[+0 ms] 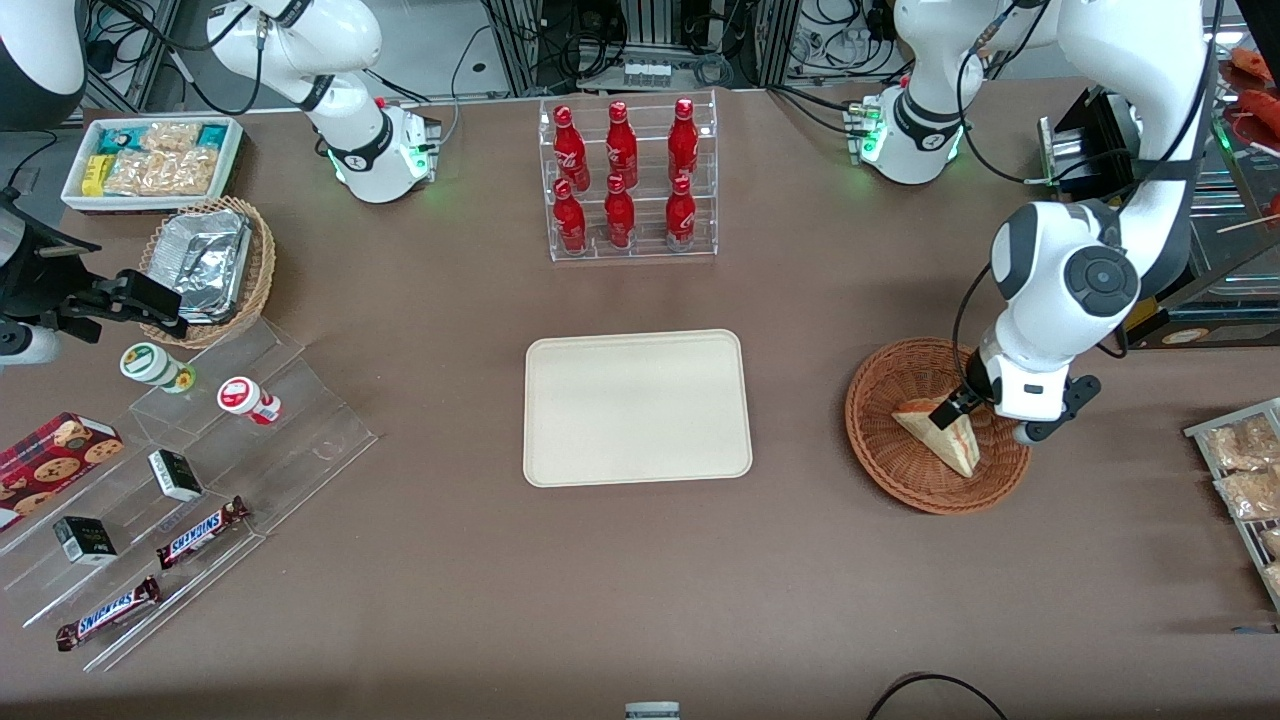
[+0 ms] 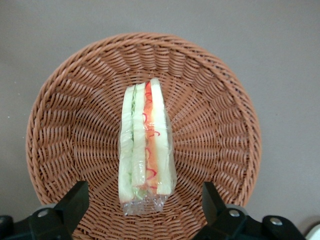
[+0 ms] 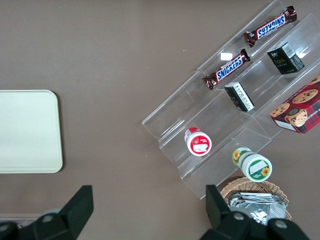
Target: Place sandwich from basket to tray
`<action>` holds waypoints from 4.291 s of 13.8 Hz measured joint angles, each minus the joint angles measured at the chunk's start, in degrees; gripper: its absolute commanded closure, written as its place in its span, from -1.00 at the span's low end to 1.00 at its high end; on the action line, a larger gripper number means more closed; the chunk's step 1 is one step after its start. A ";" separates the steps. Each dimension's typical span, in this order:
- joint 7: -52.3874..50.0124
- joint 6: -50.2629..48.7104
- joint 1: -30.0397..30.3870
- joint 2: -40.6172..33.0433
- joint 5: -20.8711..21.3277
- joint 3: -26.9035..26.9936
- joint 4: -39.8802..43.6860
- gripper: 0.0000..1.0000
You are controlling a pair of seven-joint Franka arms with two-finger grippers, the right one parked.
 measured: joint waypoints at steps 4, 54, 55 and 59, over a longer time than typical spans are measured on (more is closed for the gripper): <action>-0.11 1.86 0.00 2.46 0.00 0.00 -0.06 -0.69; -2.50 -17.53 -38.89 33.54 2.24 -2.51 48.23 -1.00; -2.51 -18.04 -38.76 32.59 2.24 -2.34 48.62 -1.00; -4.38 -25.84 -36.39 24.87 2.23 -0.39 49.18 -1.00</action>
